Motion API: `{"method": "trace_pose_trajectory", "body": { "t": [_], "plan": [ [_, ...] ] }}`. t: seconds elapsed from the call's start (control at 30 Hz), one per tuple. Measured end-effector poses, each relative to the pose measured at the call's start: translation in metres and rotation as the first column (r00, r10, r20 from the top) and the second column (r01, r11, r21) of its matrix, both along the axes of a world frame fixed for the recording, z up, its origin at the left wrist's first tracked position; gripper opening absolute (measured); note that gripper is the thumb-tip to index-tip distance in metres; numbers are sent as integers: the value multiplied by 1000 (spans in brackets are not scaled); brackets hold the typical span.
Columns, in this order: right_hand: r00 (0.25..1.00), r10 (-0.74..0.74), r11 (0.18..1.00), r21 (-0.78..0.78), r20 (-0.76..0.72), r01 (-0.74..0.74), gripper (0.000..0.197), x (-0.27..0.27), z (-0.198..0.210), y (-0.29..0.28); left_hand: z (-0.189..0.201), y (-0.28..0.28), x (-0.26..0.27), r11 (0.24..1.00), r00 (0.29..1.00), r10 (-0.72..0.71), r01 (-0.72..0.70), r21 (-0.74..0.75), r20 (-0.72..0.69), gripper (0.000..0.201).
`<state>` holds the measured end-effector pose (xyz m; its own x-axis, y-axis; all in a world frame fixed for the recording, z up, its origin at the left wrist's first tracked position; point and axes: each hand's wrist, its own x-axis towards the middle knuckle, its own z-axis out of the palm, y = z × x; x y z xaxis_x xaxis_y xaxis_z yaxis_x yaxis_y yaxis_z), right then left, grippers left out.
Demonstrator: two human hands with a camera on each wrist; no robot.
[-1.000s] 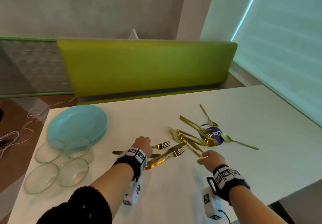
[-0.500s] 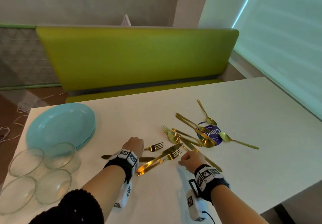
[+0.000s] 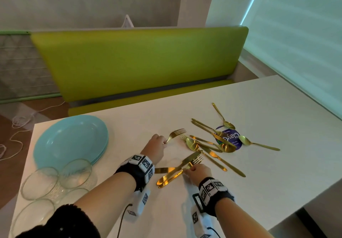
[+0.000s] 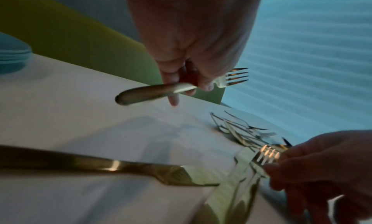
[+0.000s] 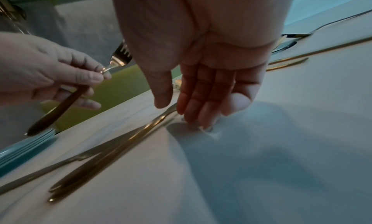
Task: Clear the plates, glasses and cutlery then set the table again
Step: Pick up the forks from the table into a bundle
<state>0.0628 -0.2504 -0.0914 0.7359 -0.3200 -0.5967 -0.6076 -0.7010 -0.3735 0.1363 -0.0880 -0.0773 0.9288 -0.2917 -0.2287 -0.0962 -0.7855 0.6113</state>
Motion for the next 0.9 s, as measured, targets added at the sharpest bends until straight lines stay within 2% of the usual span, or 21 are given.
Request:
{"method": "trace_pose_trajectory", "body": {
  "t": [0.13,0.27,0.43,0.7,0.77,0.9],
  "plan": [
    [1000,-14,998,-58,-27,12,39,4,-4,12,5,-3,-10,981,971,117,-146,-128,-210,29],
    [998,-61,995,-86,-26,59,47,4,-7,19,5,-3,-21,932,927,178,-267,-246,-331,25],
    [995,-97,992,-89,-13,95,41,3,-9,20,7,-2,-23,864,891,234,-374,-338,-390,21],
    [993,-115,991,-70,-25,113,31,-2,-7,9,2,-7,-22,786,841,261,-470,-401,-475,21],
    [994,-106,994,-31,25,107,23,2,-5,8,2,-12,-22,772,830,258,-485,-411,-495,17],
    [976,-68,990,135,208,40,28,17,16,7,4,-21,-21,763,810,224,-492,-420,-542,15]
  ]
}}
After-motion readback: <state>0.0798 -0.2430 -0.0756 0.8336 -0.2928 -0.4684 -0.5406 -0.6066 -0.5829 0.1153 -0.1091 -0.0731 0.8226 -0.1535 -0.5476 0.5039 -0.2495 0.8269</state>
